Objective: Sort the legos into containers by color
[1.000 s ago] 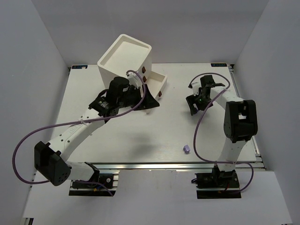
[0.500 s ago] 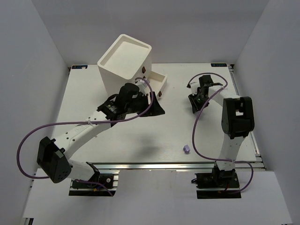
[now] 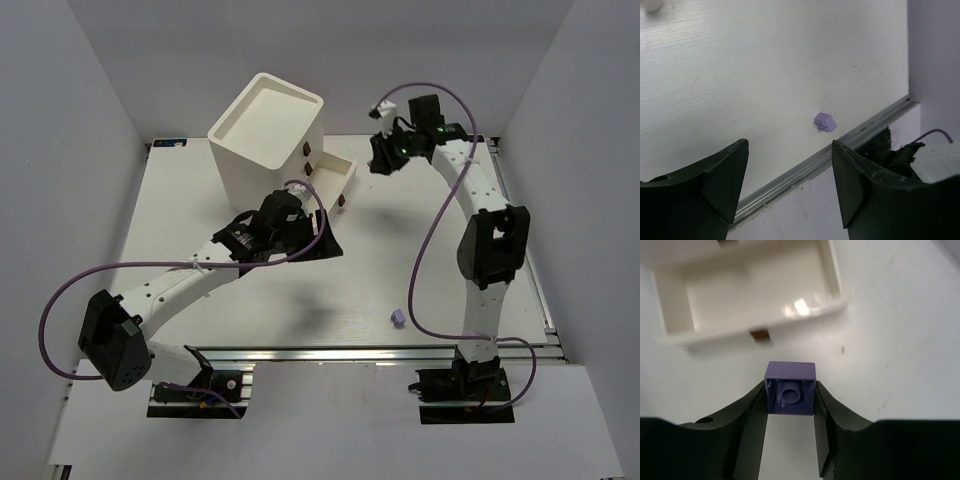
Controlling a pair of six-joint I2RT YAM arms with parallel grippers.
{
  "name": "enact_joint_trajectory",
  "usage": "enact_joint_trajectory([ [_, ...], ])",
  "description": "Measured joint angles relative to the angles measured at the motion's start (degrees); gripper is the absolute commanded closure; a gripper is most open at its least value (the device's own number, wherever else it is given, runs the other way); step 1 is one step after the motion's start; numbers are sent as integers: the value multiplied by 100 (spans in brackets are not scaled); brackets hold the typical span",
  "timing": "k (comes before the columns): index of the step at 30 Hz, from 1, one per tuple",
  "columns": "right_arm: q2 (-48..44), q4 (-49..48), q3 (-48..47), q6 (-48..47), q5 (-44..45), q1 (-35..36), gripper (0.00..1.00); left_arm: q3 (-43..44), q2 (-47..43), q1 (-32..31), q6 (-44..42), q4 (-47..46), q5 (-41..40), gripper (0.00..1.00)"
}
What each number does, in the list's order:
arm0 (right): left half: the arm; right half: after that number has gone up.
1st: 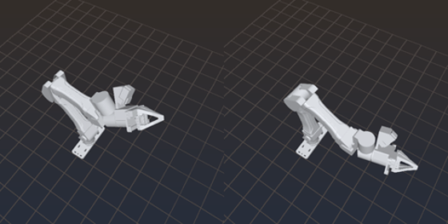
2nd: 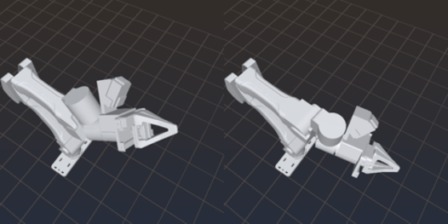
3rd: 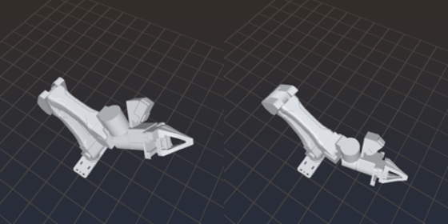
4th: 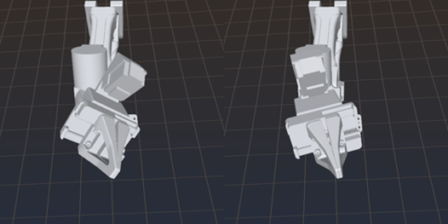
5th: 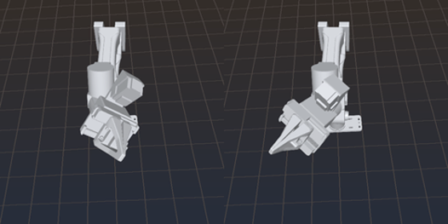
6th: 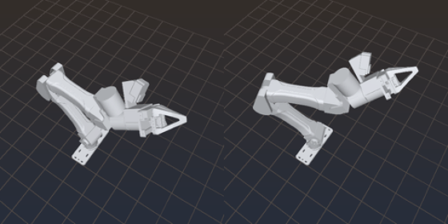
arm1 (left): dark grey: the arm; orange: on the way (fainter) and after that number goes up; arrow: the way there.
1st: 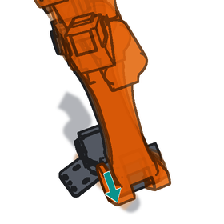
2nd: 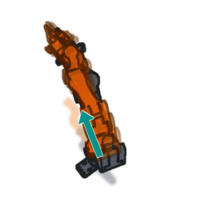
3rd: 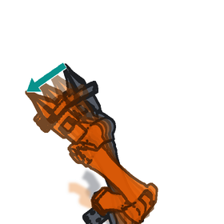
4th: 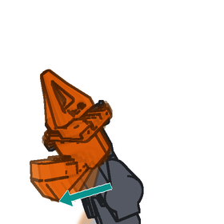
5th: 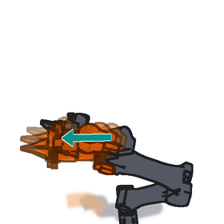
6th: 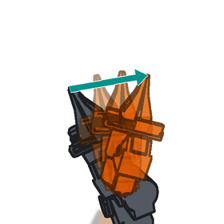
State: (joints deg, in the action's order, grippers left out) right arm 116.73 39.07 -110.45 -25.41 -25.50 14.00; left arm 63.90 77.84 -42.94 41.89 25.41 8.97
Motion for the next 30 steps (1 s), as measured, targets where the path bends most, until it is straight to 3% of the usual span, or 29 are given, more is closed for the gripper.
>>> enact_joint_trajectory([
  [3,542,-192,-1104,223,-280,337,97,-155,-61,-4,85,245,-238,23],
  [5,785,-417,-1364,404,-345,533,96,-221,-153,-2,149,356,-361,23],
  [8,1032,-754,-1340,651,-348,822,86,-286,-385,-4,245,485,-505,23],
  [11,1244,-1071,-1233,931,-273,1056,71,-332,-669,-4,334,529,-614,23],
  [12,1311,-1158,-1231,1021,-247,1110,59,-339,-761,-4,365,549,-647,23],
  [16,1502,-1416,-1235,1327,-181,1239,42,-343,-933,-4,435,551,-684,22],
  [22,1445,-1572,-1051,1419,-184,1217,36,-247,-538,-4,446,551,-619,21],
  [26,1329,-1530,-774,1405,-179,1174,46,98,68,-28,387,533,-485,26],
  [28,1268,-1530,-686,1443,-140,1134,77,339,343,-57,306,531,-387,32],
  [30,1051,-1521,-435,1617,-26,1067,100,632,649,-105,238,481,-280,50],
])
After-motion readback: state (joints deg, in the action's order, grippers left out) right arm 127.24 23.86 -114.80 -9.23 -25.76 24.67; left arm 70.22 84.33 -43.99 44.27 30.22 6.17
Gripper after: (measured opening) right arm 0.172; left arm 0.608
